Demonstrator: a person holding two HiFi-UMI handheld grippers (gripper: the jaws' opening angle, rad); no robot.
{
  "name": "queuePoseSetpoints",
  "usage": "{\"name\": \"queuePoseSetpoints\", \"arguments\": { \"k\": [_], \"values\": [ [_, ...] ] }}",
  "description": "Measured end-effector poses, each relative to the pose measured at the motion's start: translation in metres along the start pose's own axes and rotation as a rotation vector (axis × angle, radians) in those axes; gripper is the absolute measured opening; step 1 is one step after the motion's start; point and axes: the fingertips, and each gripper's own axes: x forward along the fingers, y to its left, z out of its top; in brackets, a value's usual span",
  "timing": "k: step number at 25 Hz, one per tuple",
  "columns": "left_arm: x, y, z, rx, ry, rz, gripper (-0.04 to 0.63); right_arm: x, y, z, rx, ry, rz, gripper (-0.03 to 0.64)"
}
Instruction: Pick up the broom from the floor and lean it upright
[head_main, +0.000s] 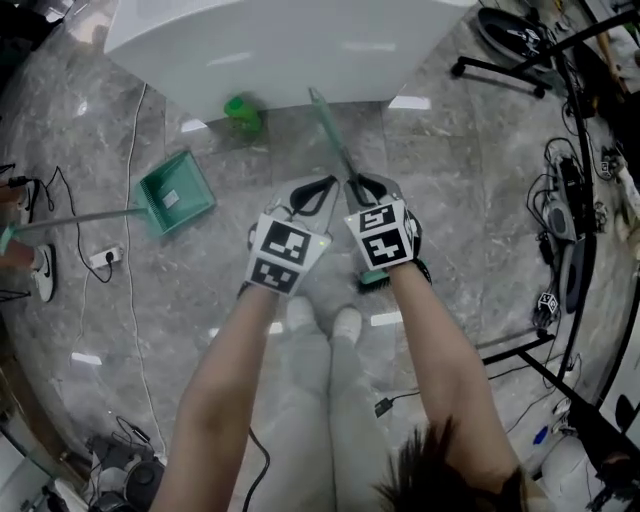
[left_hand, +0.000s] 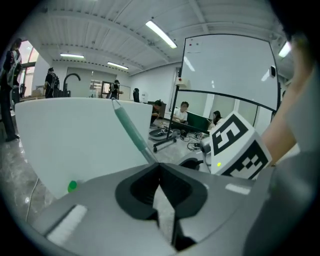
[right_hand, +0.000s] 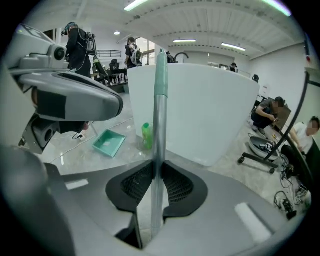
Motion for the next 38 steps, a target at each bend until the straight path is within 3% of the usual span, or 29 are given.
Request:
{"name": "queuePoseSetpoints", "arguments": {
  "k": [7, 13, 24, 34, 38],
  "values": [
    [-0.019, 0.021, 0.055, 0.005, -0.089, 0.047, 0.000, -0.017, -0.030, 0.056, 0.013, -0.087, -0.081, 0.074],
    [-0.021, 0.048, 0.091, 0.040, -0.128, 0.035, 0.000, -0.012, -0.047, 0.093, 0.024, -0.102, -0.133, 0.075],
    [-0.002, 0.088, 0.130, 0.038, -0.171, 0.050, 0.000, 0.019, -0.069, 0.156, 0.073, -0.094, -0.183, 0.078],
    [0.029, 0.135, 0.154, -0.041, -0.174, 0.137, -0.002, 0.050, -0.101, 0.188, 0.152, -0.039, -0.210, 0.080],
    [0.034, 0.164, 0.155, -0.116, -0.180, 0.204, -0.002, 0.061, -0.112, 0.196, 0.189, -0.008, -0.240, 0.081]
  ]
}}
